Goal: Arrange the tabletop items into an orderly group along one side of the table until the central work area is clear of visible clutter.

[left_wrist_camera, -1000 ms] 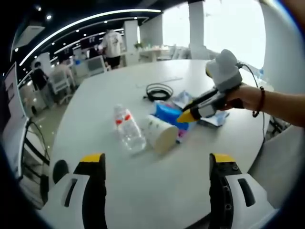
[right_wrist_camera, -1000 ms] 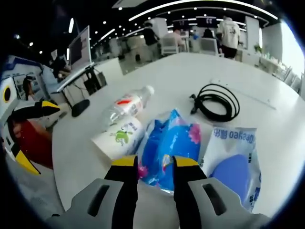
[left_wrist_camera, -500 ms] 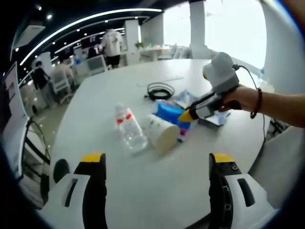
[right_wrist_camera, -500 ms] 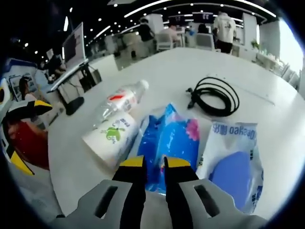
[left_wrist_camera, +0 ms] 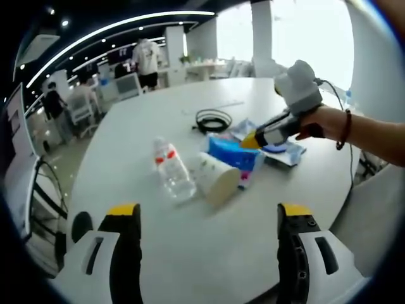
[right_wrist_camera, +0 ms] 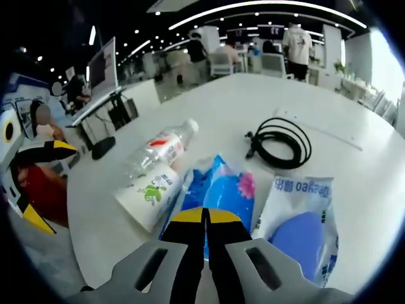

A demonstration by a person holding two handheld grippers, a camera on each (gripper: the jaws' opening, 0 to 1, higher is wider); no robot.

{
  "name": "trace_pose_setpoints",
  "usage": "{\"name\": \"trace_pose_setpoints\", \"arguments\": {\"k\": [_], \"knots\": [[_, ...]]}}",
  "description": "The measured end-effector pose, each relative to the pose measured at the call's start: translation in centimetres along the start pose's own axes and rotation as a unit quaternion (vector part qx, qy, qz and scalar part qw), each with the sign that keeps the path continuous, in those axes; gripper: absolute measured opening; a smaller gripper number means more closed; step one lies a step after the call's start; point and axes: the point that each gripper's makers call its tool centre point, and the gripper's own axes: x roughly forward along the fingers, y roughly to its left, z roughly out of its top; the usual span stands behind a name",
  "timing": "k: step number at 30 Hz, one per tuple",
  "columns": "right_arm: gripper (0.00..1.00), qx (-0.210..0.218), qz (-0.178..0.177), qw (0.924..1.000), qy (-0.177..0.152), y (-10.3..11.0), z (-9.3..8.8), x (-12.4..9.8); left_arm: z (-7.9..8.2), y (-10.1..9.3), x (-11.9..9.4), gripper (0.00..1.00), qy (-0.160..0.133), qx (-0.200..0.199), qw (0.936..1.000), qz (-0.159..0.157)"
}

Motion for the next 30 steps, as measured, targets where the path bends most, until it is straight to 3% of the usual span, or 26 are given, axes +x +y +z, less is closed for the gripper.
{"name": "trace_pose_setpoints", "arguments": {"k": [7,12,20,26,30], "knots": [[0.01,-0.028,-0.001,0.9996,0.006,0.6,-0.3,-0.1,0.0,-0.1,-0.1,0.85,0.0,0.001,1.0,-0.002],[0.01,-0.032,0.005,0.9994,-0.007,1.0,0.8,-1.0,0.0,-0.2,-0.1,0.85,-0.001,0.003,1.0,-0.002],[0.01,-0.049,-0.007,0.9986,-0.017,-0.3,2.1,-3.3,0.0,-0.3,-0.1,0.84,-0.001,0.003,1.0,-0.005],[0.01,-0.073,-0.007,0.9973,0.002,-1.3,1.2,-4.9,0.1,-0.5,0.0,0.84,-0.002,0.007,0.9999,-0.007],[0.01,-0.111,-0.017,0.9934,0.023,-2.2,0.4,-5.9,0.0,-0.7,0.0,0.84,-0.001,0.01,0.9999,-0.01]]}}
